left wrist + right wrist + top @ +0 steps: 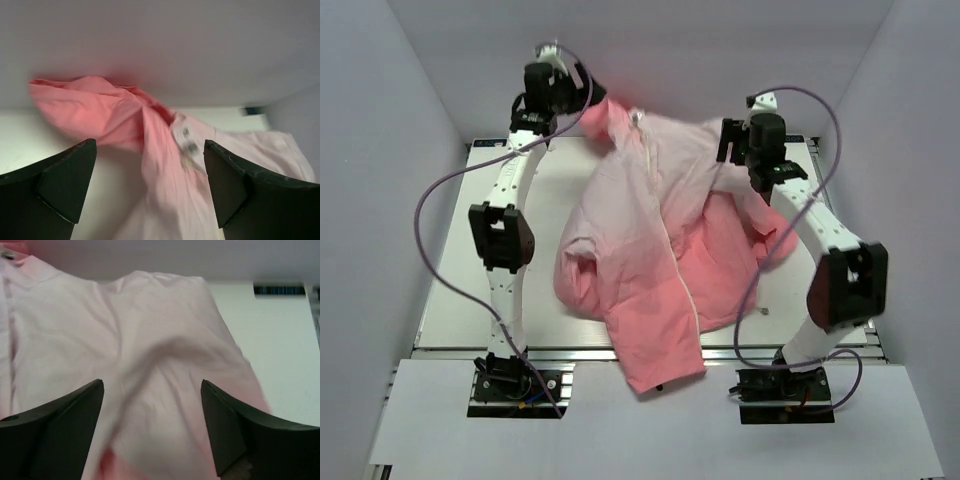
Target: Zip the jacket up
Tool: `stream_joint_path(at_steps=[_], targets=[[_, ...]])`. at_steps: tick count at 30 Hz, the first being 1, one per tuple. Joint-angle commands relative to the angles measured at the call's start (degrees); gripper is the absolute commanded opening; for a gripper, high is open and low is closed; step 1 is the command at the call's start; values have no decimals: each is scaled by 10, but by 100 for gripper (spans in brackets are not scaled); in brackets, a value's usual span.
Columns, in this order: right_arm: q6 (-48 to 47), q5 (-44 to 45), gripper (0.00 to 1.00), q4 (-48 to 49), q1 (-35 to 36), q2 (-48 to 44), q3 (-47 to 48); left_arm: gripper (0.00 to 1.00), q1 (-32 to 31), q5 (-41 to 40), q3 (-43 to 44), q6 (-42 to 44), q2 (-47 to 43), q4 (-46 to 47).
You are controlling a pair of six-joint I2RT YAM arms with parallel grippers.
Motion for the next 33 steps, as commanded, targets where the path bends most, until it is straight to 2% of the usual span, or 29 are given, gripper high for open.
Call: stream_joint_path(at_steps=[1,3,6,8,9,10,11,12,14,15,17,19,23,25,28,33], targets=[[14,15,87,-39,-22,41,47,98,26,-70,59,32,25,-64],[11,6,89,-85,-22,55,82,98,26,-61,-36,31,-18,-28],[30,-20,89,-106,-21,21,44,98,24,-66,-141,27,-95,13],[63,-55,89,-91,-21,-36,-35,98,12,-78,-166,27,-144,-29],[74,-68,89,-89,-18,-74,-63,98,3,-91,-199,24,-164,-54],[100,-83,89,-87,-13,-93,-123,98,-23,-117,-270,11,-213,-89],[113,-86,89,-85,-13,-111,-153,98,-23,-117,-270,3,-214,-92],[125,-87,89,-82,-6,-144,-182,98,-56,-121,-376,-2,-278,-79],[150,-96,89,-81,8,-173,-260,98,-117,-126,-472,-23,-339,-29],[161,-96,89,-84,21,-197,-282,98,-138,-118,-549,-31,-385,-2],[179,-109,89,-87,33,-214,-332,98,-196,-94,-614,-65,-413,23],[201,-115,89,-89,48,-232,-360,98,-223,-41,-695,-100,-426,48],[224,-174,89,-57,65,-244,-439,98,-252,-9,-776,-115,-395,38],[229,-171,89,-54,65,-233,-467,98,-252,-33,-796,-119,-382,20],[231,-125,89,-56,65,-202,-486,98,-250,-68,-832,-118,-372,45],[245,-24,89,-107,63,-128,-474,98,-216,-150,-777,-93,-307,-4]])
